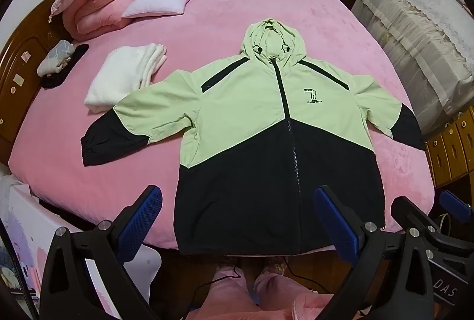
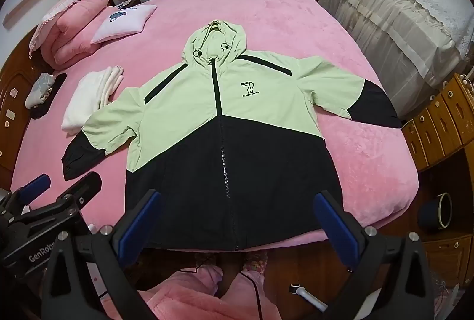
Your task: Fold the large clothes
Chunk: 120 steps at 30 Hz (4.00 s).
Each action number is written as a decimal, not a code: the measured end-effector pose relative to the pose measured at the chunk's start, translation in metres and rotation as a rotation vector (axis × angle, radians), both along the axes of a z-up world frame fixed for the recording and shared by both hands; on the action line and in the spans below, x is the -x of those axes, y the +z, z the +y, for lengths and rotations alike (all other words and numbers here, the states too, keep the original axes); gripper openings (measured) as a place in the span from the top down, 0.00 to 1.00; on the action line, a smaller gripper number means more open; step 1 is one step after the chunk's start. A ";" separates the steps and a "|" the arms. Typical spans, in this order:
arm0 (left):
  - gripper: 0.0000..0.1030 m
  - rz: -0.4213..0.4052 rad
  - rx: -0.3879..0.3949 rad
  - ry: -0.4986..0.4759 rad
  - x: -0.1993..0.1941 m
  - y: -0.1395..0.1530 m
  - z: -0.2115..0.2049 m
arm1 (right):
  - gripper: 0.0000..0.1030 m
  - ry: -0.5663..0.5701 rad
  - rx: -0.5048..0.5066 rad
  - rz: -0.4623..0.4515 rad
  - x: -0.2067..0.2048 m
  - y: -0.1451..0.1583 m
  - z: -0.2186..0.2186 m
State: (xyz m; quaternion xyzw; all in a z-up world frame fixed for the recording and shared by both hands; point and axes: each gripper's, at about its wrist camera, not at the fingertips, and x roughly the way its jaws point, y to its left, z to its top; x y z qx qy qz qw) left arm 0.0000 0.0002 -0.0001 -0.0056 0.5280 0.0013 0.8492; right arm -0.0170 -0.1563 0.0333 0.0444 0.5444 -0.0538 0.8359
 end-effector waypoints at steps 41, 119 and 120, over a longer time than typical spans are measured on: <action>0.02 -0.015 -0.012 0.027 0.003 0.003 -0.021 | 0.00 0.033 -0.011 -0.011 0.002 0.002 -0.039; 0.95 -0.431 0.656 1.006 -0.185 -0.242 0.471 | 0.02 0.132 0.091 0.308 -0.174 -0.251 0.166; 0.95 -0.451 0.640 0.930 -0.197 -0.226 0.457 | 0.02 0.128 0.084 0.297 -0.175 -0.250 0.163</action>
